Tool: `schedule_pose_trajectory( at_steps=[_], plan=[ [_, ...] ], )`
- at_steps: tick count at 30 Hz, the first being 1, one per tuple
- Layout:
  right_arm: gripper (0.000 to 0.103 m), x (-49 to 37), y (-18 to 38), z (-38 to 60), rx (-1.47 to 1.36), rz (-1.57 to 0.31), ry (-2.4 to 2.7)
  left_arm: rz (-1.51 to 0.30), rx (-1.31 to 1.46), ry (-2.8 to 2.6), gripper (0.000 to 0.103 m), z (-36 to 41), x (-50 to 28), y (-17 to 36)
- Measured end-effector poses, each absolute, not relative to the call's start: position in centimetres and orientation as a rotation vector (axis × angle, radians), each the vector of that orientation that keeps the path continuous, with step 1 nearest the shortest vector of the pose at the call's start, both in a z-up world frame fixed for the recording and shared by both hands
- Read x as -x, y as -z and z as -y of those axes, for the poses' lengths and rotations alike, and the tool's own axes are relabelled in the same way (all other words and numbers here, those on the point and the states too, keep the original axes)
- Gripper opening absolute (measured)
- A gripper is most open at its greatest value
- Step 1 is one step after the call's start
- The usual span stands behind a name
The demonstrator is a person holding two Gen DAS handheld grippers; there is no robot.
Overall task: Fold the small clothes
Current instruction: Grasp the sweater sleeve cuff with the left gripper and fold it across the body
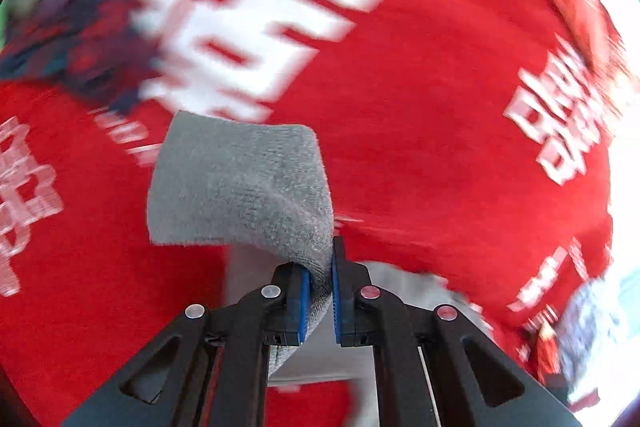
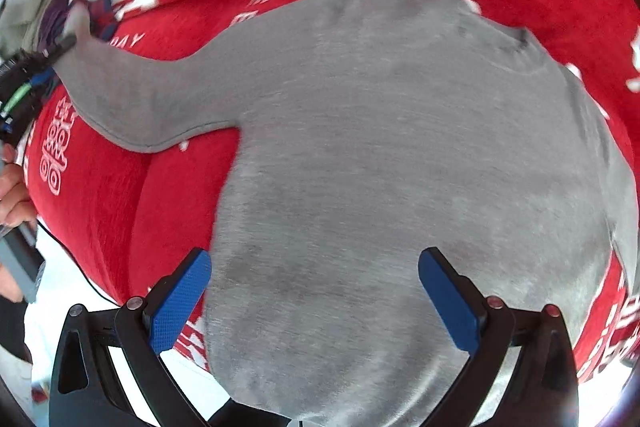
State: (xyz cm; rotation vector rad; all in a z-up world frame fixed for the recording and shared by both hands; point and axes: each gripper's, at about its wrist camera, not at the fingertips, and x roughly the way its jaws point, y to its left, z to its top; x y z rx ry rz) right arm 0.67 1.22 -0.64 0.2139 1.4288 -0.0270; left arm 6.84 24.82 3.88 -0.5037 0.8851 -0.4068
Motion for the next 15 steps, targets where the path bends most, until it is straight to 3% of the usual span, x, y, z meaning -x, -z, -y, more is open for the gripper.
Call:
schedule_pose_trajectory(
  at_steps=[7, 15],
  plan=[
    [0.103, 1.2, -0.3, 6.5, -0.319, -1.383, 0.15, -0.971, 0.348, 0.676, 0.01, -8.5, -5.3, -4.9],
    [0.103, 4.3, 1.0, 15.9, -0.429, -1.375, 0.29, -1.227, 0.089, 0.704, 0.01, 4.0, -1.4, 3.4]
  ],
)
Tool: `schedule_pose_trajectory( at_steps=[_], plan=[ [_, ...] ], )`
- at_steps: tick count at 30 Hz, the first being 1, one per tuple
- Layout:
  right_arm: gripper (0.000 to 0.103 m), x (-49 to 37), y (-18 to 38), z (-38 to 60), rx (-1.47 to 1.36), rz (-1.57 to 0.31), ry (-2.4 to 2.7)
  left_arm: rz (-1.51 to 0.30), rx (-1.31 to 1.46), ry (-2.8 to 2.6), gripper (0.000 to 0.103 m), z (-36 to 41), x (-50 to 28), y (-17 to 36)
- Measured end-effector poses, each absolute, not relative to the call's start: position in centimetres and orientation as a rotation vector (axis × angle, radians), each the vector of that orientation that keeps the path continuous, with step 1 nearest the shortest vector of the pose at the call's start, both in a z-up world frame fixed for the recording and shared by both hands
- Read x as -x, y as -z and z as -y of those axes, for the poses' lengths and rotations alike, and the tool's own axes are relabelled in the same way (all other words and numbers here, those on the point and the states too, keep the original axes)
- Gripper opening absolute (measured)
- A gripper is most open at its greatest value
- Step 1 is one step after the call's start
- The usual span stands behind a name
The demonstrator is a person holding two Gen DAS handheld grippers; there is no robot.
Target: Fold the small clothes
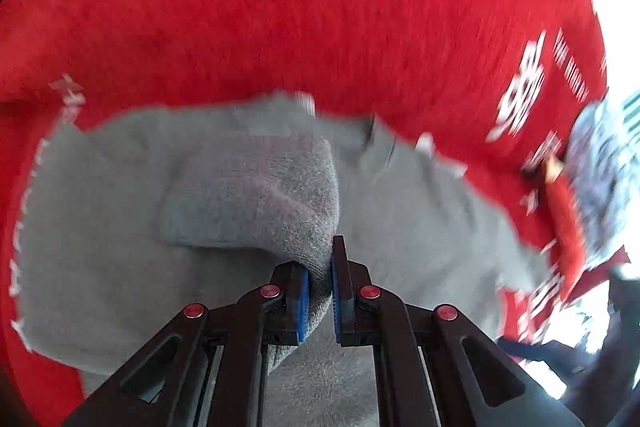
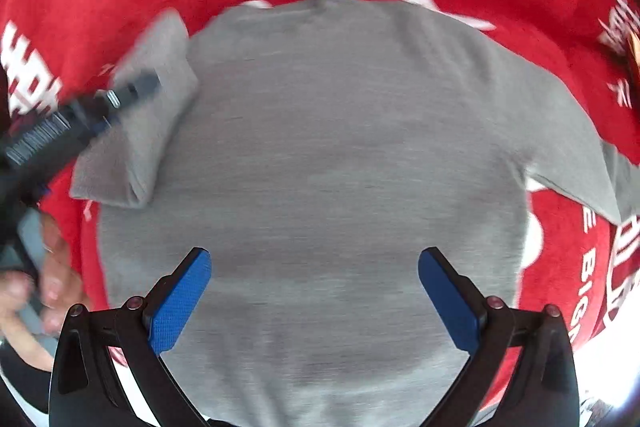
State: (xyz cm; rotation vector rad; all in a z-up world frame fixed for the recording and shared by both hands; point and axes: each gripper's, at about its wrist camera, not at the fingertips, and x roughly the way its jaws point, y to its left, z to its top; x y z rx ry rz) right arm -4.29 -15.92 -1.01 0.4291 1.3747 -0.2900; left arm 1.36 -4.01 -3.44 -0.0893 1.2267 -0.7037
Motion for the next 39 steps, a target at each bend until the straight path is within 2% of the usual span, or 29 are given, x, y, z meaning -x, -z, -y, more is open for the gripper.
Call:
schedule_pose_trajectory(
  at_steps=[4, 5, 6, 7, 9, 15, 20, 21, 22, 23, 29, 32, 33, 34, 35, 36, 37, 39],
  plan=[
    [0.103, 5.6, 2.7, 18.5, -0.468, -1.396, 0.326, -1.262, 0.006, 0.664, 0.01, 5.1, 0.0, 5.0],
    [0.103, 5.8, 3.0, 18.9, -0.474, -1.401, 0.331, -1.26, -0.012, 0.643, 0.014, 5.1, 0.2, 4.9],
    [0.103, 5.9, 3.4, 19.3, -0.481, -1.405, 0.336, -1.257, -0.037, 0.619, 0.03, 5.1, 0.3, 4.7],
    [0.103, 6.0, 3.5, 19.5, -0.485, -1.407, 0.337, -1.244, -0.081, 0.573, 0.055, 5.1, 0.4, 4.4],
    [0.103, 5.8, 3.6, 20.0, -0.487, -1.405, 0.335, -1.208, -0.114, 0.515, 0.076, 4.4, 0.1, 3.5],
    [0.103, 3.2, 2.4, 19.2, -0.443, -1.369, 0.296, -1.143, -0.173, 0.405, 0.076, 0.6, -0.3, 0.5],
    [0.103, -0.7, 0.6, 15.9, -0.323, -1.304, 0.224, -1.168, -0.236, 0.279, 0.076, -4.6, -2.0, -0.3],
    [0.103, -1.1, 0.3, 15.2, -0.296, -1.295, 0.211, -1.166, -0.233, 0.265, 0.08, -5.7, -2.2, -0.2],
    [0.103, -2.1, 0.2, 14.1, -0.248, -1.286, 0.19, -1.156, -0.232, 0.246, 0.098, -6.9, -2.5, -0.4],
    [0.103, -2.9, 0.2, 13.3, -0.209, -1.282, 0.174, -1.16, -0.228, 0.223, 0.103, -8.2, -2.7, -0.4],
    [0.103, -8.2, 2.1, 7.3, 0.128, -1.259, 0.1, -1.219, -0.202, 0.144, 0.103, -11.3, -4.0, 1.2],
    [0.102, -10.0, 4.1, 6.3, 0.232, -1.311, 0.12, -1.252, -0.181, 0.126, 0.103, -11.6, -4.4, 2.3],
    [0.099, -10.4, 4.9, 6.2, 0.269, -1.339, 0.141, -1.261, -0.173, 0.117, 0.103, -11.8, -4.5, 2.6],
    [0.08, -10.9, 5.8, 6.3, 0.303, -1.37, 0.154, -1.266, -0.17, 0.115, 0.103, -11.9, -4.6, 2.7],
    [0.051, -11.1, 5.9, 6.7, 0.272, -1.376, 0.125, -1.269, -0.168, 0.113, 0.103, -11.9, -4.6, 2.7],
    [0.034, -11.2, 5.4, 7.2, 0.191, -1.371, 0.078, -1.266, -0.167, 0.111, 0.103, -11.8, -4.6, 2.8],
    [0.022, -11.2, 4.8, 8.0, 0.132, -1.363, 0.077, -1.258, -0.168, 0.108, 0.103, -12.0, -4.5, 2.7],
    [0.022, -10.7, 3.0, 9.8, 0.019, -1.292, 0.083, -1.246, -0.171, 0.108, 0.103, -12.4, -4.2, 2.4]
  ],
)
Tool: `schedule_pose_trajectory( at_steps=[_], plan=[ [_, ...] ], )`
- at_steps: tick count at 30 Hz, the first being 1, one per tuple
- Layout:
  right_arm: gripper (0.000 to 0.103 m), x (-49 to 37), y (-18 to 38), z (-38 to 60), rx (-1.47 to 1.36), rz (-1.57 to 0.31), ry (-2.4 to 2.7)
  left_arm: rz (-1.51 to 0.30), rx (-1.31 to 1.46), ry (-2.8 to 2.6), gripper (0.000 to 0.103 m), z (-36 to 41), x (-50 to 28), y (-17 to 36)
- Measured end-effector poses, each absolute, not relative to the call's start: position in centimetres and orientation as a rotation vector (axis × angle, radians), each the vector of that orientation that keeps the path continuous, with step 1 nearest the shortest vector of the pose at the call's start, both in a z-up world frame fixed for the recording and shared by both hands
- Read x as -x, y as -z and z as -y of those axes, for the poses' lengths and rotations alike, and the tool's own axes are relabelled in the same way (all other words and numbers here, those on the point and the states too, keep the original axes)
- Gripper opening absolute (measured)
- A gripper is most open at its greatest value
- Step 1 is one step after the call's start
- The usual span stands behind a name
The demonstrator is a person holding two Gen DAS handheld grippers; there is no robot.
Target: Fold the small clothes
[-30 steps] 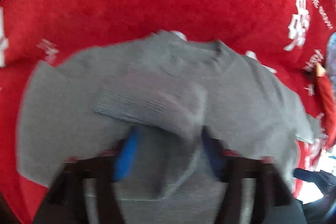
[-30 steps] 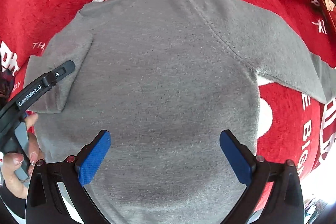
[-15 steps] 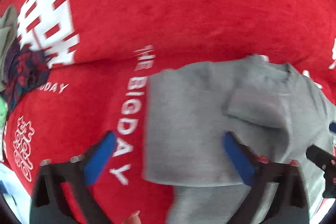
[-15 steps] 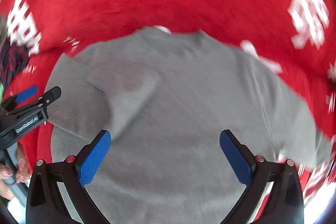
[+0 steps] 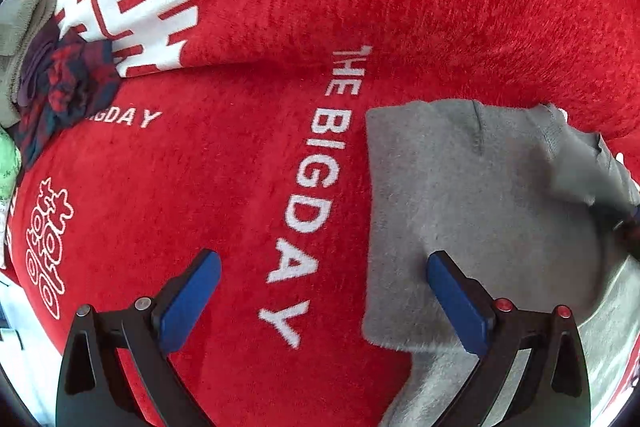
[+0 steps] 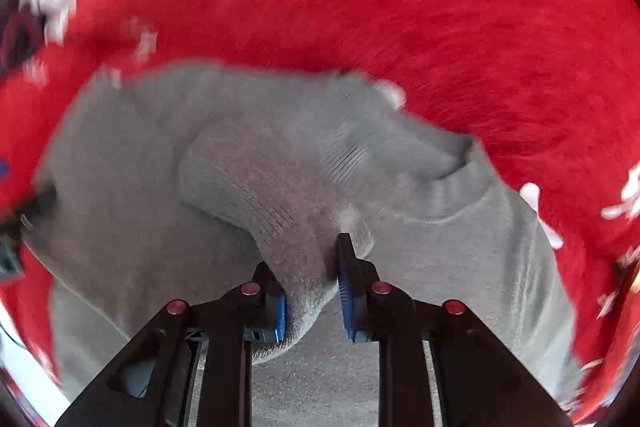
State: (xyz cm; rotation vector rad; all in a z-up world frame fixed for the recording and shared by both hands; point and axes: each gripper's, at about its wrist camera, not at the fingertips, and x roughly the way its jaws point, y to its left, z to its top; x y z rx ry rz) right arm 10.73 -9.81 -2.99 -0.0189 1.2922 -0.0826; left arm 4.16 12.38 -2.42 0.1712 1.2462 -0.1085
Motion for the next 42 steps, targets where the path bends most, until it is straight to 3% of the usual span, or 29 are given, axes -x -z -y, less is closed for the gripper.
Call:
schedule_pose_trajectory(
  at_steps=[6, 7, 8, 10, 11, 18, 23, 24, 25, 32, 39, 41, 42],
  plan=[
    [0.023, -4.4, 0.5, 19.7, -0.529, -1.05, 0.094, -1.246, -0.18, 0.105, 0.103, -14.5, -2.7, 1.9],
    [0.027, -3.4, 1.1, 21.1, -0.613, -1.038, 0.102, -1.258, -0.198, 0.104, 0.103, -14.6, -2.4, 2.4],
    [0.034, -2.3, 1.8, 22.4, -0.701, -1.034, 0.114, -1.268, -0.217, 0.103, 0.103, -14.5, -2.2, 2.8],
    [0.078, 0.1, 3.6, 24.9, -0.859, -1.043, 0.181, -1.279, -0.249, 0.103, 0.103, -14.3, -1.9, 3.7],
    [0.082, 1.6, 4.3, 26.0, -0.935, -1.041, 0.214, -1.278, -0.26, 0.104, 0.103, -14.1, -1.9, 4.0],
    [0.082, 4.7, 5.7, 27.7, -1.228, -1.03, 0.256, -1.261, -0.284, 0.081, 0.103, -12.5, -1.8, 4.0],
    [0.079, -0.4, 6.1, 25.3, -1.162, -1.178, 0.364, -1.265, -0.243, 0.05, 0.103, -13.0, -2.3, 3.2],
    [0.07, -1.5, 6.1, 24.9, -1.106, -1.21, 0.404, -1.262, -0.233, 0.041, 0.103, -13.0, -2.5, 3.0],
    [0.008, -2.2, 5.6, 24.6, -1.046, -1.213, 0.416, -1.257, -0.223, 0.031, 0.103, -13.1, -2.7, 2.8],
    [0.01, -3.2, -0.1, 25.1, -0.856, -0.956, 0.133, -1.213, -0.219, 0.012, 0.103, -13.3, -3.9, 2.1],
    [0.019, -0.2, 4.4, 30.2, -0.845, -1.09, 0.325, -1.232, -0.21, 0.009, 0.103, -13.5, -6.2, 2.7],
    [0.046, 1.4, 4.3, 30.7, -0.862, -1.1, 0.403, -1.23, -0.223, 0.019, 0.103, -12.8, -6.8, 2.7],
    [0.051, 2.1, 4.1, 30.7, -0.87, -1.1, 0.439, -1.231, -0.242, 0.026, 0.103, -12.2, -7.1, 2.9]
  ],
)
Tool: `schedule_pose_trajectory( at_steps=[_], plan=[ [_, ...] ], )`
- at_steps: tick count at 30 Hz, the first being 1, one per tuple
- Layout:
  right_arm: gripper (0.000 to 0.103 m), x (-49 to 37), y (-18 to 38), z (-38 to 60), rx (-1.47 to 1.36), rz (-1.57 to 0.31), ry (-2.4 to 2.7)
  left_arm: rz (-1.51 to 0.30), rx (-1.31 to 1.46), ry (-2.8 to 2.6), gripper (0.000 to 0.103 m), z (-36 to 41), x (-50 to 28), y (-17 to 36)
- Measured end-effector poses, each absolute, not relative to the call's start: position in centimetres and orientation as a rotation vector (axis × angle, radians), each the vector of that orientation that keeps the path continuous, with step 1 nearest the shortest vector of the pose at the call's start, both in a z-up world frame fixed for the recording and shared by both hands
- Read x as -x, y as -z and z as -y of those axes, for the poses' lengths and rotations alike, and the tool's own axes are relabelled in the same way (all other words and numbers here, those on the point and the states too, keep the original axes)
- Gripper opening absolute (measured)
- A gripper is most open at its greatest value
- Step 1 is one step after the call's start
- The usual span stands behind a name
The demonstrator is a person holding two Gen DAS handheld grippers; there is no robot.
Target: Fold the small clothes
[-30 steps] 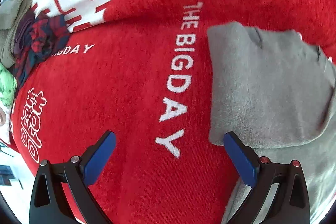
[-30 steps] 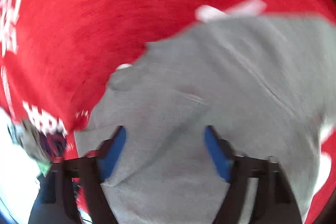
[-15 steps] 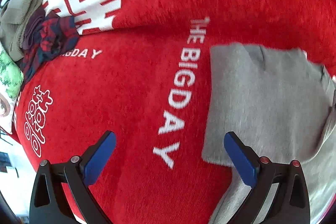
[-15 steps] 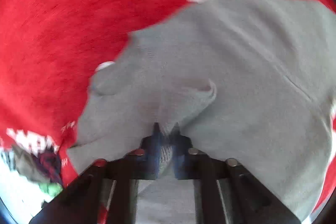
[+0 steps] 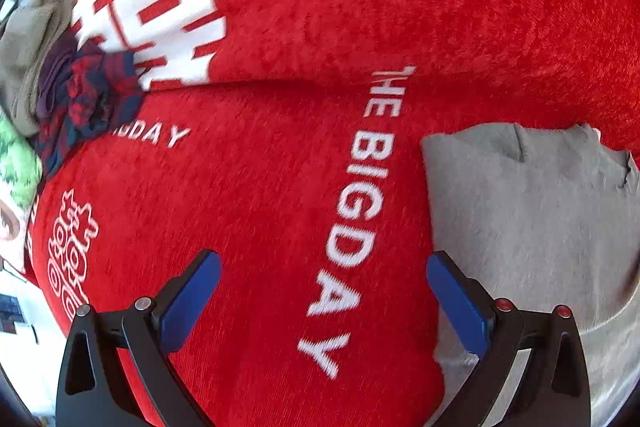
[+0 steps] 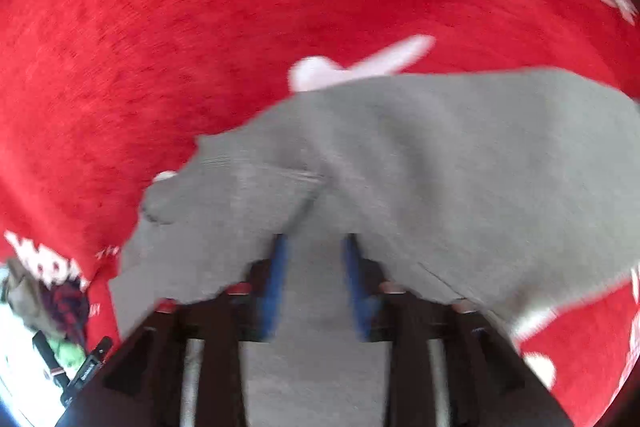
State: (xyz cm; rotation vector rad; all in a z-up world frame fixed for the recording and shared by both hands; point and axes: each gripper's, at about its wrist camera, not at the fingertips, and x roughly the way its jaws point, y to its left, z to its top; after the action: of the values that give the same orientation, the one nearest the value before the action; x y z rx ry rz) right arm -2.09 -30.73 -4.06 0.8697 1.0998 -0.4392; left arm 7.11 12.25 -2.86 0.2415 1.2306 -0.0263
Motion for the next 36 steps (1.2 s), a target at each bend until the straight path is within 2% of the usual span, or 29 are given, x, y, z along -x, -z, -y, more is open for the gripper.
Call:
schedule_pose_trajectory(
  at_steps=[1, 6, 10, 11, 13, 16, 21, 26, 32, 34, 35, 36],
  plan=[
    [0.054, 2.5, 3.7, 30.5, -0.866, -1.097, 0.454, -1.229, -0.257, 0.032, 0.103, -11.7, -7.3, 3.0],
    [0.053, -1.0, 0.8, 26.2, -0.69, -1.062, 0.273, -1.232, -0.358, 0.048, 0.103, -7.9, -7.0, 4.5],
    [0.052, -6.8, 2.9, 22.2, -0.573, -1.184, 0.111, -1.238, -0.402, 0.024, 0.103, -7.0, -6.6, 5.7],
    [0.048, -7.6, 4.0, 21.8, -0.54, -1.255, 0.127, -1.236, -0.401, 0.027, 0.103, -7.1, -6.6, 5.6],
    [0.041, -6.8, 4.7, 22.5, -0.497, -1.324, 0.211, -1.244, -0.402, 0.032, 0.103, -7.5, -6.8, 5.5],
    [0.045, -2.6, 3.6, 25.5, -0.462, -1.315, 0.448, -1.257, -0.398, 0.049, 0.103, -8.3, -7.3, 5.3],
    [0.046, 6.0, 3.3, 30.9, -0.825, -1.196, 0.598, -1.318, -0.241, 0.156, 0.103, -10.0, -9.4, 4.7],
    [0.049, 4.6, 3.8, 23.4, -1.063, -1.096, 0.168, -1.404, -0.145, 0.271, 0.103, -9.9, -11.9, 5.5],
    [0.049, -0.6, 8.1, 11.1, -1.368, -1.099, -0.14, -1.477, -0.117, 0.387, 0.077, -8.8, -13.3, 6.5],
    [0.049, -2.1, 9.3, 9.0, -1.41, -1.1, -0.142, -1.521, -0.112, 0.415, 0.05, -8.5, -13.3, 7.4],
    [0.049, -2.2, 9.8, 8.3, -1.426, -1.102, -0.139, -1.511, -0.079, 0.433, 0.045, -8.6, -13.2, 7.2],
    [0.049, -2.6, 10.2, 7.8, -1.442, -1.105, -0.119, -1.499, -0.059, 0.46, 0.02, -8.5, -13.3, 7.0]
  ],
)
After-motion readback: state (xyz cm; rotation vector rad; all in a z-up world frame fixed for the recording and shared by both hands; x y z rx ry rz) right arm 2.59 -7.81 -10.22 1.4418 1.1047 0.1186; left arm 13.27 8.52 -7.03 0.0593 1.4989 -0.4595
